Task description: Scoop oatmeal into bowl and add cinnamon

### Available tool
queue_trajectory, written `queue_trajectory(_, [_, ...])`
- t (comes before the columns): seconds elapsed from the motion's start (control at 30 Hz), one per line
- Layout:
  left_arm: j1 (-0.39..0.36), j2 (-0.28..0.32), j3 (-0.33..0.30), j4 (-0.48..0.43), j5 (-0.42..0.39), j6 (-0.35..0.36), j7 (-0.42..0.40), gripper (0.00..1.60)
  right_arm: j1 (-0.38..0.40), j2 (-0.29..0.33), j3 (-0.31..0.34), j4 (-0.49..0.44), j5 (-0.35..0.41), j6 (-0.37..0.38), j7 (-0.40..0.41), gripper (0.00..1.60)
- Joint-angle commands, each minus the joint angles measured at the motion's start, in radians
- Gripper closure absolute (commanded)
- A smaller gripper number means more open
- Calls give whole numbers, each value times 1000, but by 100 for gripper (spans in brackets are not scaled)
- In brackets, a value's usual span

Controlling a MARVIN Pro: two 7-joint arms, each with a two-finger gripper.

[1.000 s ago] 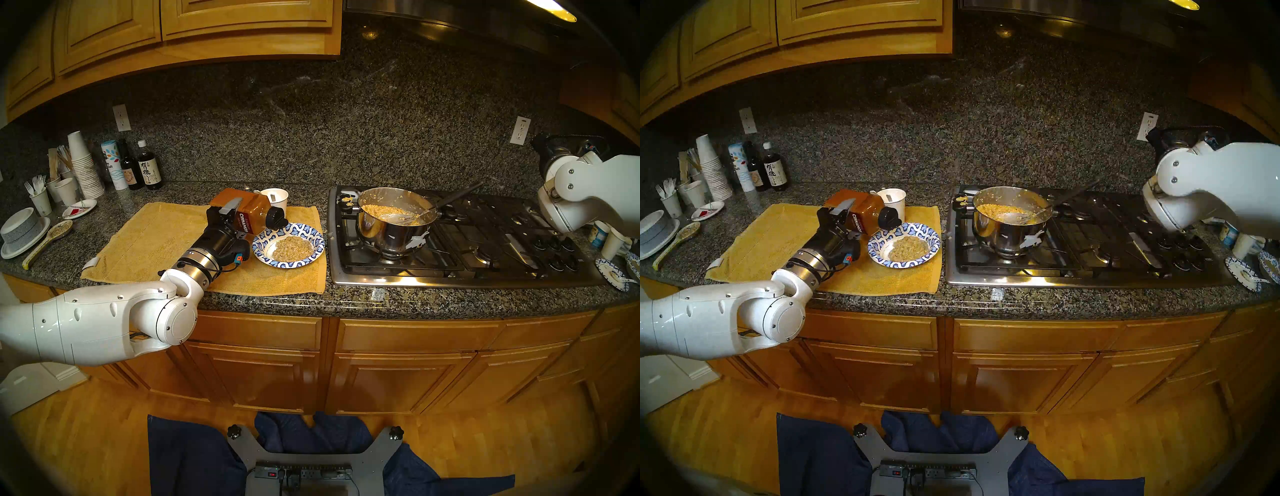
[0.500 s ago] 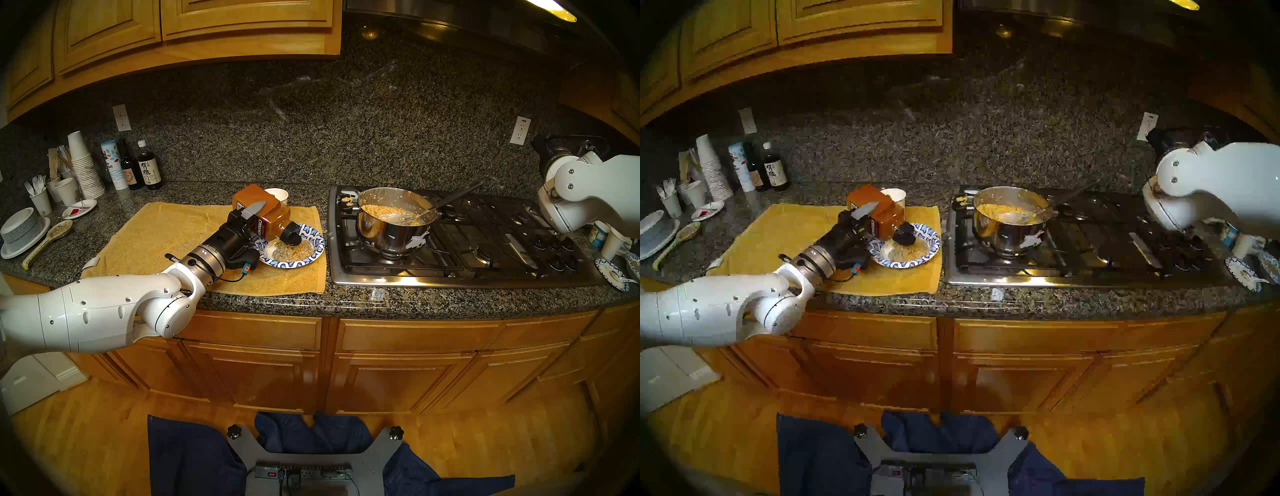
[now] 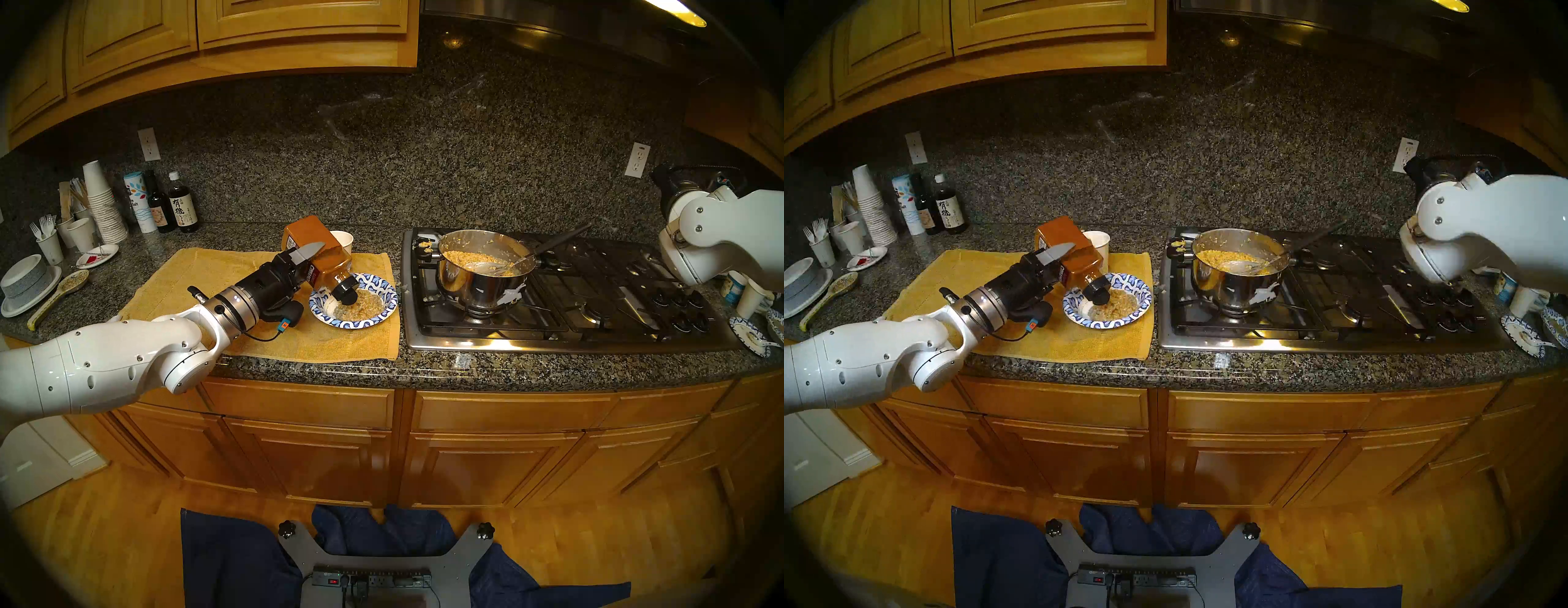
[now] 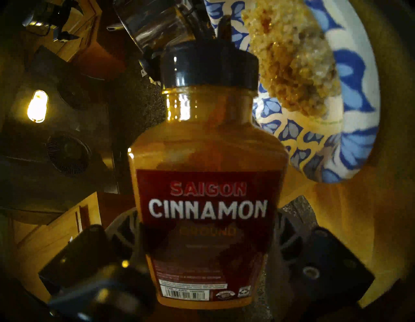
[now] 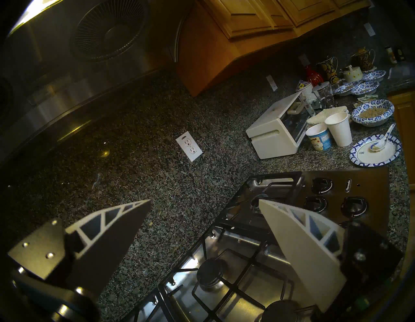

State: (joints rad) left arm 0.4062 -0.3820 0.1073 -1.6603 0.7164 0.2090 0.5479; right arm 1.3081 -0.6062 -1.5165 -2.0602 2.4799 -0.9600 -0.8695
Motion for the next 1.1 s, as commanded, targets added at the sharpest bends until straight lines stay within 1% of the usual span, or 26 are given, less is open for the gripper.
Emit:
queue_trajectory(0.0, [-67,-23,-74,-2,4,4,84,160,29,-5,20,10,-14,0,-44,0])
queue_trajectory(0.2, [-61,-32,-84,25,8,2,113,160,30,-5,22,9,-19,0,-54,0])
queue_trajectory(0.47, [-37,-49,-65,80,43,-3,143,160,30,-2,27,8,-32,0,-74,0])
queue_trajectory(0.67, [-28,-75,-53,127,73,-9,157,160,29,1,28,7,-39,0,-78,0])
queue_trajectory(0.83, [-7,-94,-22,124,110,-12,151,160,29,4,31,7,-47,0,-86,0])
queue_trajectory(1.07, [-2,-103,-20,122,117,-4,155,160,28,6,30,7,-48,0,-81,0])
